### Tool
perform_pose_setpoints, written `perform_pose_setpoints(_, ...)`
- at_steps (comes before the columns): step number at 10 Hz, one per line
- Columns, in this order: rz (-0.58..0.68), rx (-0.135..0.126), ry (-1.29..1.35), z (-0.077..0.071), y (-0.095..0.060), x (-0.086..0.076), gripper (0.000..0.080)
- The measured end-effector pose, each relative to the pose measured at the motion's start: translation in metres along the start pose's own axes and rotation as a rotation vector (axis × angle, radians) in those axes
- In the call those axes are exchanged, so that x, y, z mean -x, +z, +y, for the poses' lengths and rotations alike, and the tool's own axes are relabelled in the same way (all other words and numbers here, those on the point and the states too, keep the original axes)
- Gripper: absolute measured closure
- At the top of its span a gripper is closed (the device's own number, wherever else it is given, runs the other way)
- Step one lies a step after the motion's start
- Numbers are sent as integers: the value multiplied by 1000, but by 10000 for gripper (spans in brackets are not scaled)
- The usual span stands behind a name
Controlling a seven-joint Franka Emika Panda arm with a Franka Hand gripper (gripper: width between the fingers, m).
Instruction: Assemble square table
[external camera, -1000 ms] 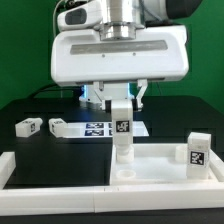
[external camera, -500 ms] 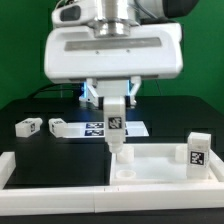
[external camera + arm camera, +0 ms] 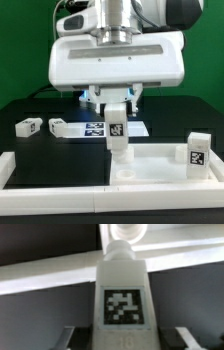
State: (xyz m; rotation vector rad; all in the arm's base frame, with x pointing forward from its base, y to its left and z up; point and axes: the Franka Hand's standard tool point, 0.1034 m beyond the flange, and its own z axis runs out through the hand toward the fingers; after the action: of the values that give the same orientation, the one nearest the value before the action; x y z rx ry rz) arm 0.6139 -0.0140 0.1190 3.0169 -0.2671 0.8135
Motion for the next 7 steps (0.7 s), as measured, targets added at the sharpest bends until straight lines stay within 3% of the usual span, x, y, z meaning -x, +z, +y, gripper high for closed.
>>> perform_pose_setpoints(2,-9,4,6,-6,11,10,508)
perform_pose_setpoints(7,-18,8,-1,-8,18,17,508)
